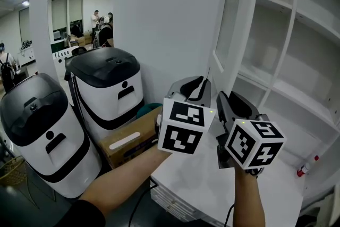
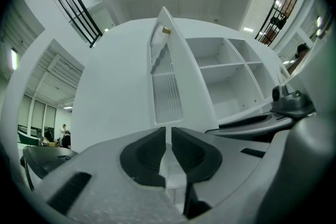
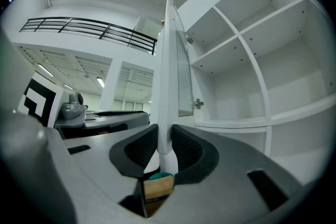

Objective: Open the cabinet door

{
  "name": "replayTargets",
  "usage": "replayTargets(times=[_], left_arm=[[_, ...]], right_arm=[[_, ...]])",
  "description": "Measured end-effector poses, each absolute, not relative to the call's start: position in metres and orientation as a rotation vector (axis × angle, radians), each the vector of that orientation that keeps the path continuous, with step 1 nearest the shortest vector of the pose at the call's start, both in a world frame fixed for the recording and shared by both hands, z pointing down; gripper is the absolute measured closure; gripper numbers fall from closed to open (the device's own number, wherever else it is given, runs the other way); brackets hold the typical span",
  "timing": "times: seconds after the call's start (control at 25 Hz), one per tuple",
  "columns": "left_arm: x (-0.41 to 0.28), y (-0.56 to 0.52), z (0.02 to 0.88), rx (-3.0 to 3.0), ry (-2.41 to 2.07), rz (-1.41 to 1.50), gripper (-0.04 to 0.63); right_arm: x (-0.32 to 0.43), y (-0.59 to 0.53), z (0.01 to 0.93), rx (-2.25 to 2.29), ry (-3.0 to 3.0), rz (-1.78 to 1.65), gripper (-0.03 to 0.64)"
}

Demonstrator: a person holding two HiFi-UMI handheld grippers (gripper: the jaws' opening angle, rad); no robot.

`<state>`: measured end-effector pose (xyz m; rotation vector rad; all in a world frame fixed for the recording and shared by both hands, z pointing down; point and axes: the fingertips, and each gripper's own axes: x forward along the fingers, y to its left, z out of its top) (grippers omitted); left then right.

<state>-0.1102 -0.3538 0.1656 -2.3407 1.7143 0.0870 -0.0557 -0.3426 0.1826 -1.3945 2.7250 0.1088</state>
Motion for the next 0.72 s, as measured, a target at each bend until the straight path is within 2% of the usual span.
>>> replayTargets(times=[0.72], left_arm=[[-0.163, -0.333, 0.174, -2.334, 1.764, 0.088, 0.552]], right_arm=[[-0.115, -0.336, 0.183, -1.368, 2.75, 0.131, 0.522]])
